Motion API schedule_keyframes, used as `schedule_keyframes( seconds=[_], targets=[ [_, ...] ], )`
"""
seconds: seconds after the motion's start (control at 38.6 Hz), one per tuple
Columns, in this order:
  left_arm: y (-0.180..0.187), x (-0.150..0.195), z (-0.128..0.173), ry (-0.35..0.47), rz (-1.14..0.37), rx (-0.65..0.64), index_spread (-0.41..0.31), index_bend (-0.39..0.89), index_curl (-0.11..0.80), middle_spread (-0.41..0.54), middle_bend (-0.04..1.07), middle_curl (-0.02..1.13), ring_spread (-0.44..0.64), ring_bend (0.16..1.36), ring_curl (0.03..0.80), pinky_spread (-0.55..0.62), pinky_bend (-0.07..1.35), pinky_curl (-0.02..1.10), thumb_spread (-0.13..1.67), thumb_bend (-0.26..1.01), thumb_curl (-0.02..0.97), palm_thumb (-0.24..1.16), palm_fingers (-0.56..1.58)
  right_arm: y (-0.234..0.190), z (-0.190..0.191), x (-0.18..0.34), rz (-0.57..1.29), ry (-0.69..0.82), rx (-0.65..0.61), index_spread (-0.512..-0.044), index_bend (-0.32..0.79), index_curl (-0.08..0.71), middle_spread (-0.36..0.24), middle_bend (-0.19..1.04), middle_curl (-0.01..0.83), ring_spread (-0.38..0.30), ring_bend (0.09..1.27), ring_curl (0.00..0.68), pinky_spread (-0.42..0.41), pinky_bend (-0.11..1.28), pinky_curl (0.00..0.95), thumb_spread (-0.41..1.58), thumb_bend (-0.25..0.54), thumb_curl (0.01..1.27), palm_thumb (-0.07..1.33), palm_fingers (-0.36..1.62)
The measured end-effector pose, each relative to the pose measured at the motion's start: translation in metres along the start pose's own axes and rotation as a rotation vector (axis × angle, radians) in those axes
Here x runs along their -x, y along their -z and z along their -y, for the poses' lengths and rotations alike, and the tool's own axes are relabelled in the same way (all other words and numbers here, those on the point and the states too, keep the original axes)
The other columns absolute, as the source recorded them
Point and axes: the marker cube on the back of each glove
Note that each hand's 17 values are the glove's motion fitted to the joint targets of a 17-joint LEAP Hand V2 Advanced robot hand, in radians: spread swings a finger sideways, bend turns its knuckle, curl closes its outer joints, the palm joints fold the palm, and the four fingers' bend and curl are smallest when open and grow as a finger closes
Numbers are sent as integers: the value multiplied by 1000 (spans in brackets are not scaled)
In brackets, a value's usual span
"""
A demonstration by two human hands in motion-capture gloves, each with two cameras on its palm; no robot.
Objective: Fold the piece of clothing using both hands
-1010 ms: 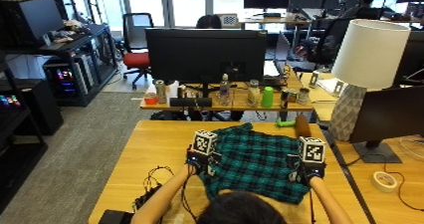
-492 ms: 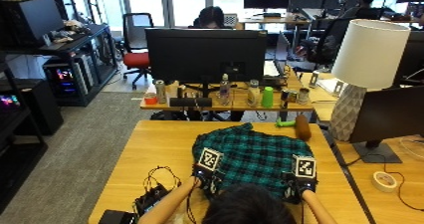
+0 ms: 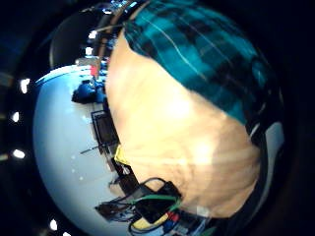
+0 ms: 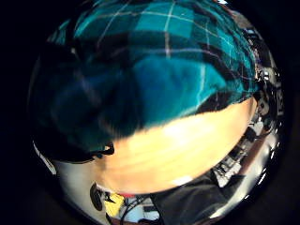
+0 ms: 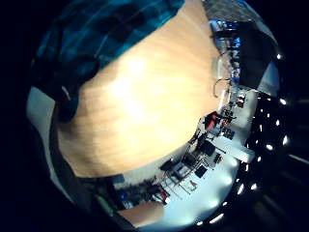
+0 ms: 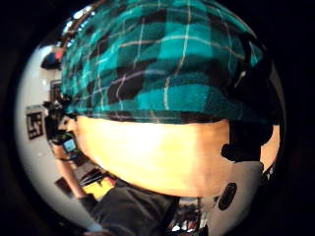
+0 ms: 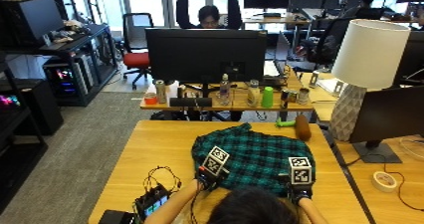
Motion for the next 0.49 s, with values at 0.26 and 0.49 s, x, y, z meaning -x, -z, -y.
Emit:
schedule_keyframes(
  seconds=[0.26,0.49],
  targets=[
    [29,17,-29,-30,-41,114,-242,181,337,-240,308,420,-309,554,337,-445,756,374,843,114,490,846,1186,21,-19,-10,87,54,43,-215,166,321,-115,269,441,-185,633,424,-298,565,375,905,102,444,1160,1294],
    [50,31,-16,-144,-51,128,-261,161,363,-282,319,456,-343,516,363,-457,695,370,649,67,574,924,1208,76,-66,-22,62,92,11,-213,168,352,-133,295,461,-206,638,435,-332,571,379,882,74,456,1194,1314]
  ],
)
